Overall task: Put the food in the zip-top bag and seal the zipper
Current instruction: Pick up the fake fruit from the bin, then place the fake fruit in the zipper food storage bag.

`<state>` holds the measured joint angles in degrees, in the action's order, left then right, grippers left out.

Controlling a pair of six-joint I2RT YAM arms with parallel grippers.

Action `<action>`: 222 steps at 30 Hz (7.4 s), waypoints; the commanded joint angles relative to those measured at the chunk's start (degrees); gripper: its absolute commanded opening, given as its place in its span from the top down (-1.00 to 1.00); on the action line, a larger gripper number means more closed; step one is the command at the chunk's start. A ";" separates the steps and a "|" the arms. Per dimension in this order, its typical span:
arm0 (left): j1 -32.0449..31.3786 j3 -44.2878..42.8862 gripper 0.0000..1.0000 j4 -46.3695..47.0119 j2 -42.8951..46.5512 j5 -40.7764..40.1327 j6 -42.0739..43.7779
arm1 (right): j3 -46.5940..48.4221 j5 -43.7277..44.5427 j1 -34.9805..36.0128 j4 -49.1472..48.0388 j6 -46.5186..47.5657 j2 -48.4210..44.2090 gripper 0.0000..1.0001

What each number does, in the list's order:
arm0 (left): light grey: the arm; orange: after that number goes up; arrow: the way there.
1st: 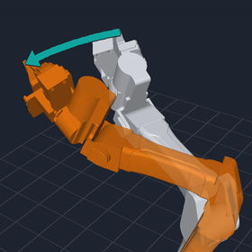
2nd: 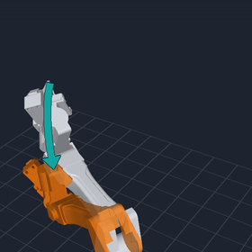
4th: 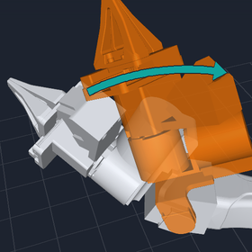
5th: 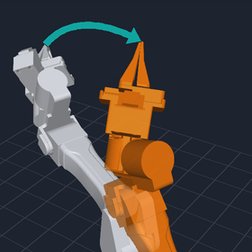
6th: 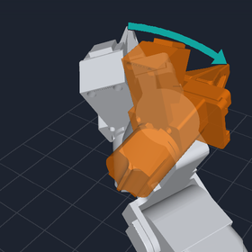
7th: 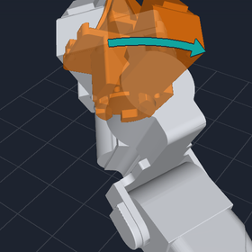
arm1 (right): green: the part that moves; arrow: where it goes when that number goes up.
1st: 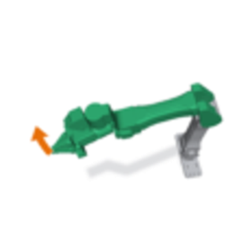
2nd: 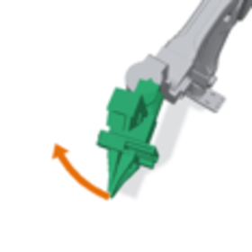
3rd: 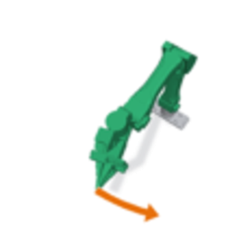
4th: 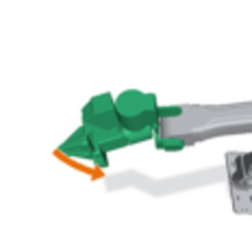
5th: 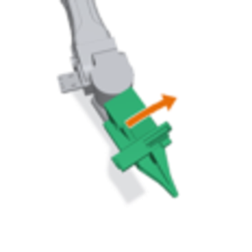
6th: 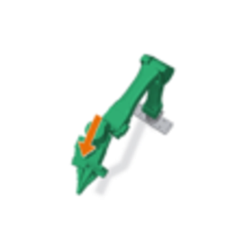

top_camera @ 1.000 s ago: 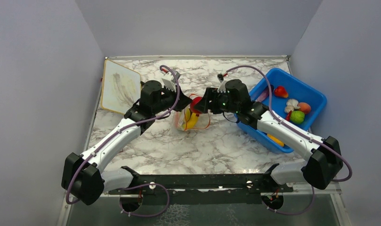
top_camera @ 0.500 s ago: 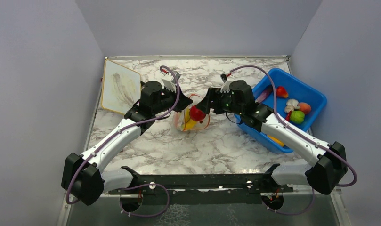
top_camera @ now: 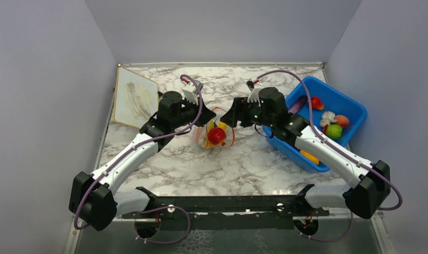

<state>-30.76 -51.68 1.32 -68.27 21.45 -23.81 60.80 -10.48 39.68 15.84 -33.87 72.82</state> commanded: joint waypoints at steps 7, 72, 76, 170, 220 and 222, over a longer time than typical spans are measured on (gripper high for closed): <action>0.06 -1.67 1.00 -4.52 2.24 -2.65 6.38 | 10.62 12.95 -0.48 12.53 10.47 -2.06 -0.26; -0.04 0.53 1.00 -4.07 3.57 2.14 7.42 | 12.03 40.80 -46.77 -14.56 27.26 38.96 -0.05; -0.08 0.53 1.00 -4.14 3.71 2.07 7.55 | 12.99 40.73 -46.98 -14.27 27.08 40.25 -0.03; 0.00 -5.05 1.00 -6.42 0.66 2.67 -3.09 | -16.73 -37.09 -5.11 -27.63 12.77 -18.35 0.69; 0.00 -4.95 1.00 -9.28 -0.62 3.53 -2.57 | -9.17 -6.64 2.54 -20.02 31.01 1.29 -0.26; 0.00 -4.96 1.00 -9.68 -0.72 2.96 -1.82 | -8.10 -7.12 2.54 -18.03 29.32 0.58 -0.27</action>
<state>-30.76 -56.84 -9.23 -68.73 25.69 -27.22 49.63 -17.19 41.93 -6.39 -0.89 75.00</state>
